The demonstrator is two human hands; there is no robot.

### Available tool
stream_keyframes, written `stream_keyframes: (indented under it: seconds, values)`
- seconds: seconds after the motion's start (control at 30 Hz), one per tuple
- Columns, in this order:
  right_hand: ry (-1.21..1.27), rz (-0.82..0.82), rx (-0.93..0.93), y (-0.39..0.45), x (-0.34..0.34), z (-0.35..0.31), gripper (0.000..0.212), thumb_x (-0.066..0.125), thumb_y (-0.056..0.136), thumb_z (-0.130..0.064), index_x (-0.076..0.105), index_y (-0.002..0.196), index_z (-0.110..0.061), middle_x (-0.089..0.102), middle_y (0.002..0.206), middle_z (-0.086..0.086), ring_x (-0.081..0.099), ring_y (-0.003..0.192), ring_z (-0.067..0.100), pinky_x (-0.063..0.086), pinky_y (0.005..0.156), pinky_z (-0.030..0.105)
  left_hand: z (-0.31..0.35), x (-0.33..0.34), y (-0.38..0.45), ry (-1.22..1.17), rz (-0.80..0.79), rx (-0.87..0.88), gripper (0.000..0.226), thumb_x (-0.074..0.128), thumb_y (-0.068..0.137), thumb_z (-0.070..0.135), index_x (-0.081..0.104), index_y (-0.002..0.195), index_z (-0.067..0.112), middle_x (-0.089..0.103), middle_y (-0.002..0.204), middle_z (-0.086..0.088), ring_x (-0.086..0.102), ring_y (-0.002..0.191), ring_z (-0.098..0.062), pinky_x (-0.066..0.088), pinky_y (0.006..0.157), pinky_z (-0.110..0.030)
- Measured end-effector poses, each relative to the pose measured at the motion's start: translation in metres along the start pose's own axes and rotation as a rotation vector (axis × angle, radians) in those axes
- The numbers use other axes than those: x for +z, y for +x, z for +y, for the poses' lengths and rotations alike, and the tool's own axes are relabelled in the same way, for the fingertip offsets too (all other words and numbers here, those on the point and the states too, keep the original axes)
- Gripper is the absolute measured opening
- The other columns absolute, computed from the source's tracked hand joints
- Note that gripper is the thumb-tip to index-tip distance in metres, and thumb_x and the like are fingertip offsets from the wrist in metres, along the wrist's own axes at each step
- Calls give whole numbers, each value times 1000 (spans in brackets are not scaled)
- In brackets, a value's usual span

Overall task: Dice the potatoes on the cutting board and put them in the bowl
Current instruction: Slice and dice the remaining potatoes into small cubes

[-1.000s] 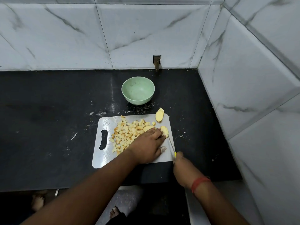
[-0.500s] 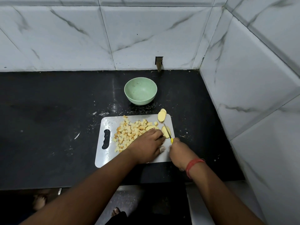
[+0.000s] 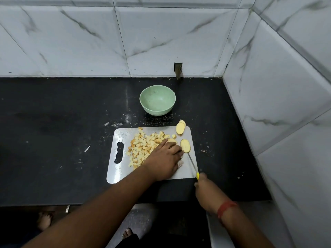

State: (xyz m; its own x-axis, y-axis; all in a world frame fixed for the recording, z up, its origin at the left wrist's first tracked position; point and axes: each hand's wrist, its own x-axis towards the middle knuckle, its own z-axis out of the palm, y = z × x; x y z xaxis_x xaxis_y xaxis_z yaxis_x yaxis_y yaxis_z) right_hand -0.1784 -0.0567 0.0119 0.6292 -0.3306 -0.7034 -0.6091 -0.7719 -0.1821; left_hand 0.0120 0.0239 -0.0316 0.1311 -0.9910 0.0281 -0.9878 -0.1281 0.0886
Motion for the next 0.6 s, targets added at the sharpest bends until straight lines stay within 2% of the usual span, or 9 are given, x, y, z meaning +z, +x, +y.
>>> stream_keyframes:
  seconds: [0.07,0.1,0.13,0.2,0.27,0.33,0.4,0.5,0.6]
  values:
    - [328,96,88,-19,-5,-6,17,36,104,-15,49,109,-6,46,79,2,47,69,16,36,57,25,0,0,-1,-4,-5,-5,54,33,107,48,55,148,19,53,146,-1,38,144,-24,12,127,-46]
    - [297,230,45,-19,-3,0,14,37,104,-17,45,111,-8,50,83,3,49,70,16,35,55,25,1,0,-1,-15,4,-6,56,31,107,48,55,147,18,53,147,-2,38,144,-24,11,127,-45]
    - [428,379,64,-18,-3,6,11,39,104,-20,44,108,-11,55,85,4,52,71,17,34,53,25,1,0,-2,-36,22,-12,58,28,106,48,56,147,16,53,147,-4,39,144,-24,10,128,-44]
    - [597,523,108,-8,-15,10,12,43,102,-23,43,100,-11,60,87,8,55,70,19,34,51,24,0,0,-5,-85,76,-46,58,29,105,45,56,145,13,54,148,-8,41,144,-25,10,128,-41]
    - [681,617,82,9,-33,3,15,50,100,-23,46,101,-8,64,96,11,61,80,24,37,58,27,-1,0,-8,-103,132,-115,57,31,103,41,57,144,12,55,147,-9,43,143,-25,10,128,-39]
    - [692,620,111,32,-53,-5,23,55,98,-26,45,108,-7,65,104,14,63,90,29,41,67,28,-1,0,-10,-122,170,-195,55,32,101,38,60,141,13,57,144,-9,46,141,-25,11,128,-39]
    - [623,581,143,57,-64,-11,34,59,95,-31,42,115,-8,64,108,17,63,95,32,45,70,31,-3,-1,-11,-152,200,-237,51,35,101,36,64,135,12,60,140,-10,48,139,-25,14,128,-39]
    - [499,556,125,75,-72,-21,43,63,92,-34,39,116,-8,65,108,18,64,95,35,46,69,33,-9,-3,-14,-162,226,-246,43,41,103,34,66,130,13,61,137,-9,49,137,-26,15,128,-40]
    - [390,538,95,81,-70,-20,41,62,91,-32,39,116,-9,66,105,18,64,92,36,47,68,34,-10,-7,-17,-166,243,-250,45,38,102,36,68,127,13,62,134,-8,51,134,-25,14,127,-39]
